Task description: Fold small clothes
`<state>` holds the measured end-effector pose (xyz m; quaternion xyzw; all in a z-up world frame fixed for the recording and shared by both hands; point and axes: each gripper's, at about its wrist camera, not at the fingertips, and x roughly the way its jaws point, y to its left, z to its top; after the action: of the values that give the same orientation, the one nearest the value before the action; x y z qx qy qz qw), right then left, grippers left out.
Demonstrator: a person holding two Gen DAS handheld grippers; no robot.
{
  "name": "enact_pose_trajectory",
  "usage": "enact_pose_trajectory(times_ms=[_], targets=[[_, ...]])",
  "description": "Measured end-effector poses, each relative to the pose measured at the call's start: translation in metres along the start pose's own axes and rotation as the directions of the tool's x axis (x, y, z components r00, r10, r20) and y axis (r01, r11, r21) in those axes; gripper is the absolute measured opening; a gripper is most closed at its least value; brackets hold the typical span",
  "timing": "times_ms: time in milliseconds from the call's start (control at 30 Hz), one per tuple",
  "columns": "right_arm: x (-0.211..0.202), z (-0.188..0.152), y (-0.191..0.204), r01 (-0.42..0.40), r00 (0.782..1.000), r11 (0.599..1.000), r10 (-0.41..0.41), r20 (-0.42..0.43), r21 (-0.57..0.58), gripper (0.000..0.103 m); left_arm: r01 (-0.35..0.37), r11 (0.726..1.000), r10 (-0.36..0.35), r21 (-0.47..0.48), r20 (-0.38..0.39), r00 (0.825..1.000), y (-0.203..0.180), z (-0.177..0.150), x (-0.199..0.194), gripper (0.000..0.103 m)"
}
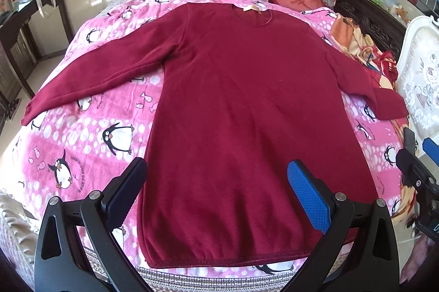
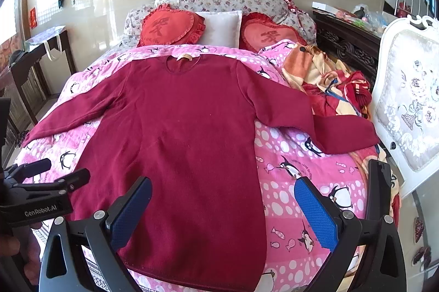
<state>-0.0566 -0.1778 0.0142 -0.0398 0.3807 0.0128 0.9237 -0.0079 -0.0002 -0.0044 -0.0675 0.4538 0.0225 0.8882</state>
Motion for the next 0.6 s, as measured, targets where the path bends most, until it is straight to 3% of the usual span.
enact_pose_trajectory(times_ms=[600], targets=[[0.000, 0.000, 0.001, -0.004, 1.000, 1.000, 0.004, -0.002, -0.001, 0.103, -0.025, 1.000, 0.024, -0.017, -0.035, 0.999, 0.006, -0.004, 0.012, 0.102]])
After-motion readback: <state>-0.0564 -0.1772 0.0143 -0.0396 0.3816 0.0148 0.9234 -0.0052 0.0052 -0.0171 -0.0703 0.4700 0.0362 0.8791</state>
